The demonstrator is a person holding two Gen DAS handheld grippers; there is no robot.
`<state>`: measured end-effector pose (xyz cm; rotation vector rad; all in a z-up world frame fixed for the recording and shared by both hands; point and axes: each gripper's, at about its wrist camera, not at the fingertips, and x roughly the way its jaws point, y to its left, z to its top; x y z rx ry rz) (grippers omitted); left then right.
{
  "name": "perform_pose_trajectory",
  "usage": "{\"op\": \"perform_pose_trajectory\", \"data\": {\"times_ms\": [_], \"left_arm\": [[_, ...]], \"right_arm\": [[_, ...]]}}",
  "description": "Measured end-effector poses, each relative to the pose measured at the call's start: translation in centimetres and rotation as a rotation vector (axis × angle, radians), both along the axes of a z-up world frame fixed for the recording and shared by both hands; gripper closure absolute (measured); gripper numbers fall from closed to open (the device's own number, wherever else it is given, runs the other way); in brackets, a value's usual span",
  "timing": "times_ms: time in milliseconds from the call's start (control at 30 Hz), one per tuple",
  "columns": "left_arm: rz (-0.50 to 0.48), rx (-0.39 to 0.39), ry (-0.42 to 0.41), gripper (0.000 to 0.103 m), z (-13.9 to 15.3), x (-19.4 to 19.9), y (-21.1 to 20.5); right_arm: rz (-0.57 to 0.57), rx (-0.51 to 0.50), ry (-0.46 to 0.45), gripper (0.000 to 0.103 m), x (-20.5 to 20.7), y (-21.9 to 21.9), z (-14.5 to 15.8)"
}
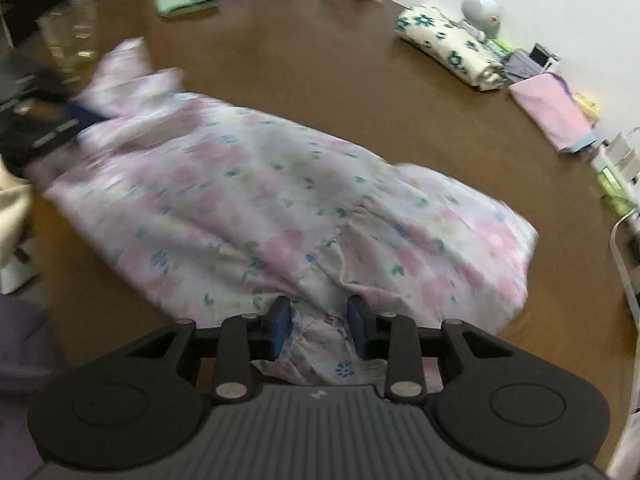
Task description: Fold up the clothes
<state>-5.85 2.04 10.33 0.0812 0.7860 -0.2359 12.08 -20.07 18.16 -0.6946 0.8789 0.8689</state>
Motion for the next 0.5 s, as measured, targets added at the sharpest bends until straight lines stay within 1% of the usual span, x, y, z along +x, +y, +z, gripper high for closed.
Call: {"op": "perform_pose_trajectory", "data": {"times_ms": [100,167,200,300,367,433,467,500], "left_arm": [[-0.008,-0.080,0.045,0.091,-0.1,-0.2,-1.2],[-0.013,-0.131,0.063,0.090,-0.1,0.2,-2.7],[-0.007,-0.153,0.068,0.088,-0.1,0.5,-3.6],[-0.005,-0.215,0.082,0.087,0.1,1.4,-5.5],[-0.043,-0.265,0.055,0.086,1.0,1.2,-5.2],[-0.081,-0.307,-0.002,0.075,2.1,0.1,-3.5],[-0.102,-0.318,-0.034,0.065,2.6,-0.6,-2.5],[-0.127,-0.323,-0.069,0.062,3.0,-1.4,-1.5]], "right_arm": [[-0.035,-0.028,-0.007,0.072,4.4,3.2,0.2],[-0.063,-0.021,-0.011,0.071,7.5,5.7,0.3],[-0.072,-0.006,-0.009,0.071,9.0,6.8,0.2],[-0.092,0.025,-0.026,0.071,11.2,9.1,0.3],[-0.096,0.049,-0.041,0.071,12.0,10.3,0.9],[-0.061,0.103,-0.048,0.071,10.5,9.0,2.7],[-0.043,0.131,-0.052,0.070,9.7,8.3,3.6],[-0.025,0.158,-0.055,0.070,9.0,7.7,4.5]]}}
